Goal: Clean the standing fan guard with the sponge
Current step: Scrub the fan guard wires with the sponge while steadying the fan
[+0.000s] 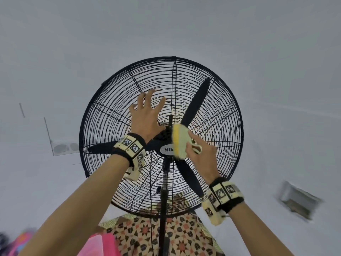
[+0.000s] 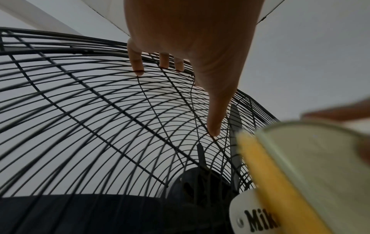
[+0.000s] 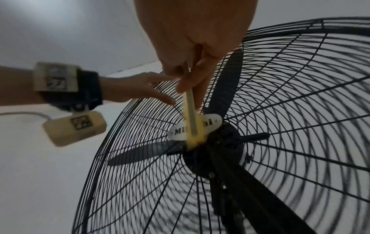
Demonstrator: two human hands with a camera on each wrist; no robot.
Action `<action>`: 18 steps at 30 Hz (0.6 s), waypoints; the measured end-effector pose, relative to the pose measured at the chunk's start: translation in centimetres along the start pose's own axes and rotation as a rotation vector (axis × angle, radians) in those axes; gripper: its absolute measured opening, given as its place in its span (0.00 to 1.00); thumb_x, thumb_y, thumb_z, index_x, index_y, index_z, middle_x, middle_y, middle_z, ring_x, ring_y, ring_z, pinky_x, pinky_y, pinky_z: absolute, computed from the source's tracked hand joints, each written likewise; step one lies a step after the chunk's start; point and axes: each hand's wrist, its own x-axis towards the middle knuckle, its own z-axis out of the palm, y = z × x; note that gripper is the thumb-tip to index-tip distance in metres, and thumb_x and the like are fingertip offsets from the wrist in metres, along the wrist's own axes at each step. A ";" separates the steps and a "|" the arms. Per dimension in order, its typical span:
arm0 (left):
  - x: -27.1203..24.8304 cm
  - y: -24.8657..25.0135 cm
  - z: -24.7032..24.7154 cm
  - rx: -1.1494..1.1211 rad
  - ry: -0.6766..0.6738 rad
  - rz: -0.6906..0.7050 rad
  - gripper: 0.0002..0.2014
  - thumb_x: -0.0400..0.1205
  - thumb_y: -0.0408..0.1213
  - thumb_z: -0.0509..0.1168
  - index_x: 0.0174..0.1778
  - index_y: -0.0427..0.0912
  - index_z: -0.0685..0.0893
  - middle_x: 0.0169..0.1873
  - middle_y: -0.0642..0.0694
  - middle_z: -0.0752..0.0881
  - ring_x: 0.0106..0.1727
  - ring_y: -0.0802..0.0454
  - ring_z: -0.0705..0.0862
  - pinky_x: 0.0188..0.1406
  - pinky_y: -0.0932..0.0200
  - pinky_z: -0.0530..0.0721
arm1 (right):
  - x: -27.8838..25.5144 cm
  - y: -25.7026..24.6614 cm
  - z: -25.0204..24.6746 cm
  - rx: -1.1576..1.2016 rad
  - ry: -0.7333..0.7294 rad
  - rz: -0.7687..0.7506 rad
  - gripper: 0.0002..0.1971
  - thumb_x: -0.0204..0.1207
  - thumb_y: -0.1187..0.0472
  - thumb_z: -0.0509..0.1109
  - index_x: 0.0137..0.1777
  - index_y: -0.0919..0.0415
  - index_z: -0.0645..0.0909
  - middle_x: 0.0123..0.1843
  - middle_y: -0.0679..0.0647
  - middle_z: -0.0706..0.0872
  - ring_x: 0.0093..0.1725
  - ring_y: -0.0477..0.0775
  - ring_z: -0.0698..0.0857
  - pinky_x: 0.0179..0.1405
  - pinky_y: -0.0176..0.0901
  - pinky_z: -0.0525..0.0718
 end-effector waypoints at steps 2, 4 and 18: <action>0.0 0.1 -0.2 0.020 -0.012 -0.004 0.53 0.72 0.68 0.77 0.90 0.58 0.59 0.89 0.41 0.52 0.88 0.34 0.50 0.77 0.23 0.69 | -2.0 0.8 0.2 -0.001 -0.077 0.056 0.25 0.85 0.61 0.73 0.81 0.49 0.77 0.67 0.66 0.89 0.39 0.58 0.92 0.29 0.54 0.93; 0.0 0.4 -0.2 0.031 -0.014 -0.003 0.53 0.72 0.69 0.75 0.90 0.59 0.58 0.89 0.41 0.51 0.88 0.34 0.50 0.77 0.23 0.69 | -2.7 0.4 0.0 0.007 -0.055 0.038 0.24 0.85 0.60 0.73 0.80 0.48 0.76 0.54 0.63 0.93 0.39 0.65 0.92 0.26 0.59 0.91; -0.1 0.4 0.2 0.010 0.020 0.005 0.52 0.71 0.68 0.77 0.89 0.58 0.61 0.90 0.42 0.53 0.88 0.35 0.52 0.76 0.24 0.69 | -2.7 1.3 0.6 0.052 0.095 -0.013 0.24 0.86 0.57 0.73 0.80 0.41 0.74 0.39 0.49 0.91 0.34 0.56 0.91 0.28 0.48 0.92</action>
